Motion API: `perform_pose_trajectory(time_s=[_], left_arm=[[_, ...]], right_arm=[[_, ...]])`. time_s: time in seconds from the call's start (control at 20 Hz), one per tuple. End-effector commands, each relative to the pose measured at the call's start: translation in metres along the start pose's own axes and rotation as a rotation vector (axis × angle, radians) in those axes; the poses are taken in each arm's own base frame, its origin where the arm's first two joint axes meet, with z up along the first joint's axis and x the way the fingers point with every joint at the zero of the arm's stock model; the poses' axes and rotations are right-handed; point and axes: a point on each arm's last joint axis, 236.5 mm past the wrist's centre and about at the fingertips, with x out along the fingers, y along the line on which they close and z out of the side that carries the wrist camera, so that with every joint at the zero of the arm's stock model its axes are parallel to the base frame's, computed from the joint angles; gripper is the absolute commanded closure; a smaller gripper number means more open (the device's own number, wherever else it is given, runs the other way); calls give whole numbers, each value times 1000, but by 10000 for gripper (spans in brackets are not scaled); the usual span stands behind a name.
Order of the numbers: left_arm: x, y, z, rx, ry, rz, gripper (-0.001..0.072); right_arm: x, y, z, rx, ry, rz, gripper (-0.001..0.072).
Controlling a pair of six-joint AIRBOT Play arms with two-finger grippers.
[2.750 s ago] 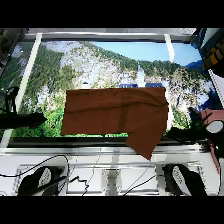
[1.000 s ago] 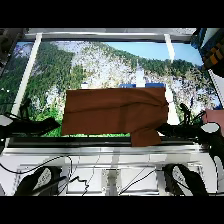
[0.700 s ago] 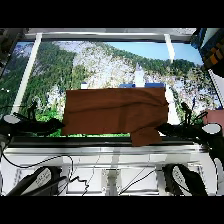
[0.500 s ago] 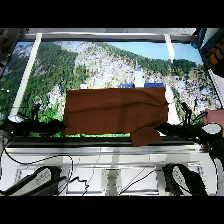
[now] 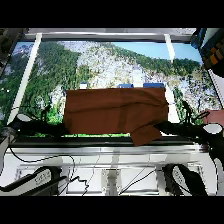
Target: Fold the clothes and pants, and hang the long-sleeved shirts on hangers.
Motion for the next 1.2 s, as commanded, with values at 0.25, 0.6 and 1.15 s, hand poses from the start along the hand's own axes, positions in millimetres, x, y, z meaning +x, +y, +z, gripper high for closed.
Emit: perform_pose_trajectory(time_s=[0.25, 0.6, 1.15], left_arm=[[-73, -90, 82, 184, -221, -188, 695], [-149, -145, 201, 187, -731, -230, 696], [-46, -110, 267, 25, -847, 13, 696]], right_arm=[[-51, 57, 86, -129, -238, 41, 690], [-86, 57, 195, -98, -667, -98, 690], [19, -61, 267, 311, -736, -241, 690]])
